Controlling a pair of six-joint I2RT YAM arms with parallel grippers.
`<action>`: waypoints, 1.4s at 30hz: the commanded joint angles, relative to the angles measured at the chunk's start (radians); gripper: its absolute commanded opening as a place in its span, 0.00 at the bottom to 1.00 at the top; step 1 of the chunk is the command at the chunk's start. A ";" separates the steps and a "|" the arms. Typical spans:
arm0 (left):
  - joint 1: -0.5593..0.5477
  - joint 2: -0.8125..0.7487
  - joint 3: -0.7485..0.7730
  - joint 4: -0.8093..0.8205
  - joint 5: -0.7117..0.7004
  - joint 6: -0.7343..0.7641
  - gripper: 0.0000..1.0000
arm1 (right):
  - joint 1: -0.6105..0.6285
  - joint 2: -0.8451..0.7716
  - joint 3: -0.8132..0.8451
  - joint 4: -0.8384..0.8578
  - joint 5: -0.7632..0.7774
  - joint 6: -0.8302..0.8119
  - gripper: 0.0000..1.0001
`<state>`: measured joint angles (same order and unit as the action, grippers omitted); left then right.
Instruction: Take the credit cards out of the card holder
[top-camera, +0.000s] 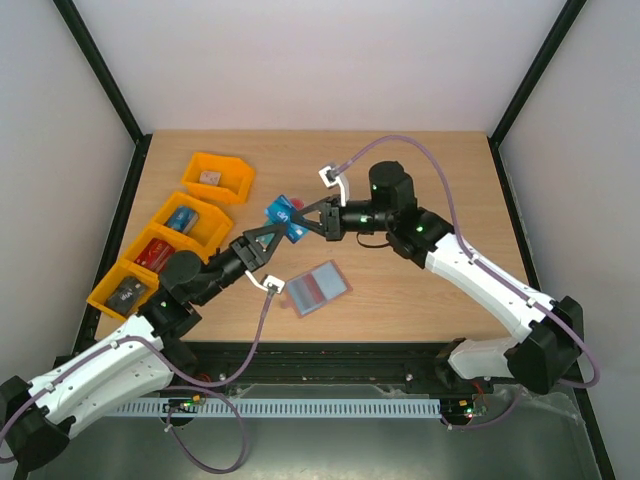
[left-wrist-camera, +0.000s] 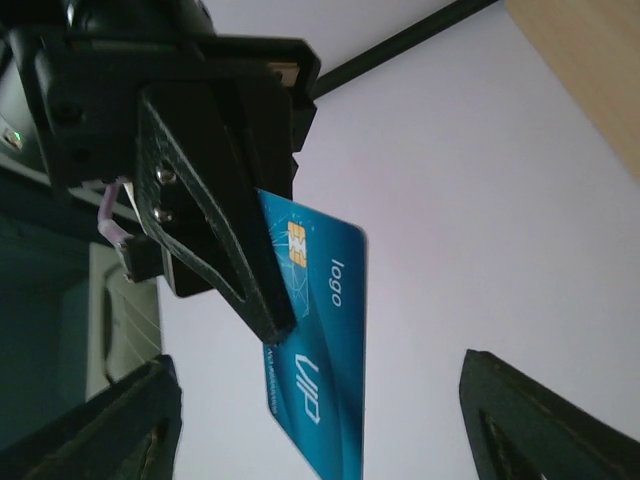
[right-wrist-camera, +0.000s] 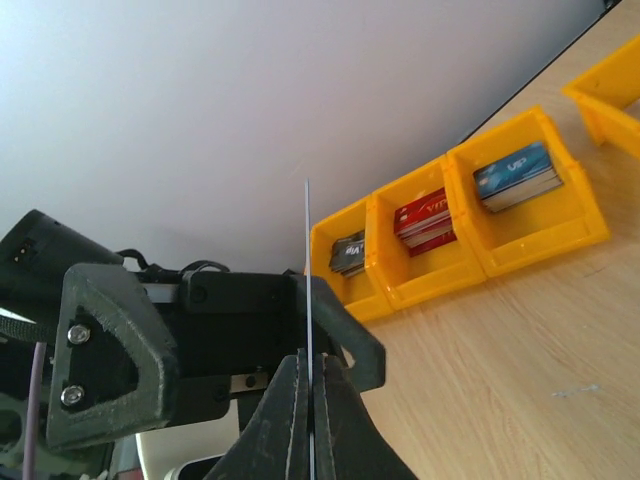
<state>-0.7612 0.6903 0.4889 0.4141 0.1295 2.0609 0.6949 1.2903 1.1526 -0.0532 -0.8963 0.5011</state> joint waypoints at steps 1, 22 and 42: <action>-0.014 0.010 0.000 0.051 -0.059 -0.014 0.73 | 0.027 0.016 0.016 0.030 -0.034 -0.016 0.02; -0.121 0.147 0.205 -0.449 -0.703 -0.471 0.02 | 0.006 -0.003 0.056 -0.199 0.489 -0.088 0.99; 0.708 1.103 1.118 -1.415 -0.544 -1.531 0.02 | -0.125 -0.084 -0.062 -0.259 0.725 -0.204 0.99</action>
<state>-0.0463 1.8004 1.6341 -1.0241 -0.4454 0.6411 0.5789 1.2098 1.1000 -0.2913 -0.1970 0.3439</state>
